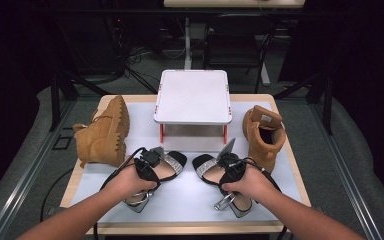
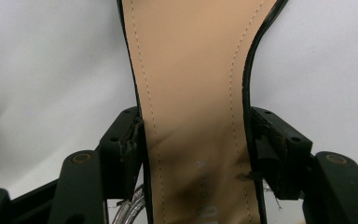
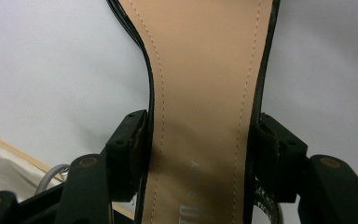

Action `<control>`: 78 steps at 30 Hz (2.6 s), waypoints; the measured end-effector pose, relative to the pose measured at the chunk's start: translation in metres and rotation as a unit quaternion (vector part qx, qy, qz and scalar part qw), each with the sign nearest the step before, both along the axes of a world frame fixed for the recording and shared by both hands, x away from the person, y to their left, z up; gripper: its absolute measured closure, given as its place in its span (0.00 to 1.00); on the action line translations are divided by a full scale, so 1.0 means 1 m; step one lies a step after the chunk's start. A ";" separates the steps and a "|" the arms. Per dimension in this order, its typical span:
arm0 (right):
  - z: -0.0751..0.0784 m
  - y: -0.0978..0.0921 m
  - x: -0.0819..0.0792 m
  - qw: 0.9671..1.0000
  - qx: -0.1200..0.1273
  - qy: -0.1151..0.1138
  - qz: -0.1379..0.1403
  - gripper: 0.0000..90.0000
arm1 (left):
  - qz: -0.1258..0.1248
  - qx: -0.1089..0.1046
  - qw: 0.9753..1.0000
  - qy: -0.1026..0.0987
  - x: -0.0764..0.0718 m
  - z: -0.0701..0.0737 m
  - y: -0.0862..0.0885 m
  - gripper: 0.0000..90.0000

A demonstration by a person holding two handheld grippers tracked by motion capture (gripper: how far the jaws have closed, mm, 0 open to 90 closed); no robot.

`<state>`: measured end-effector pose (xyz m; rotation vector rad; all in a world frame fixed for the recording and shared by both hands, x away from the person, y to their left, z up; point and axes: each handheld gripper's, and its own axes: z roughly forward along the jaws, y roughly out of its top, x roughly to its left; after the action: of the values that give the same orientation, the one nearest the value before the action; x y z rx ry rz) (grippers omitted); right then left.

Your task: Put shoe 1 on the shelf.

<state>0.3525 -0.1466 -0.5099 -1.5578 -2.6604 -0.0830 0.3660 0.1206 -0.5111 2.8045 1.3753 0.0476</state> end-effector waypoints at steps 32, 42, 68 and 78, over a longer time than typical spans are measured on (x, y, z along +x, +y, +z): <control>0.000 -0.007 -0.012 0.998 0.032 -0.045 -0.027 0.46 | 0.026 -0.038 0.999 -0.024 -0.005 0.001 0.010 0.46; 0.000 -0.008 -0.010 0.998 0.034 -0.040 -0.023 0.47 | 0.035 -0.032 0.999 -0.020 -0.005 0.001 0.008 0.47; 0.004 -0.011 -0.012 0.997 0.049 -0.049 -0.038 0.47 | 0.040 -0.036 0.998 -0.019 -0.004 0.008 0.008 0.47; 0.000 -0.010 -0.008 0.999 0.034 -0.024 -0.023 0.47 | 0.036 -0.036 0.999 -0.001 -0.001 0.001 0.010 0.47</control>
<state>0.3450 -0.1567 -0.5096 -1.6168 -2.6283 -0.2132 0.3650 0.1307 -0.5097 2.6968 1.4462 0.0012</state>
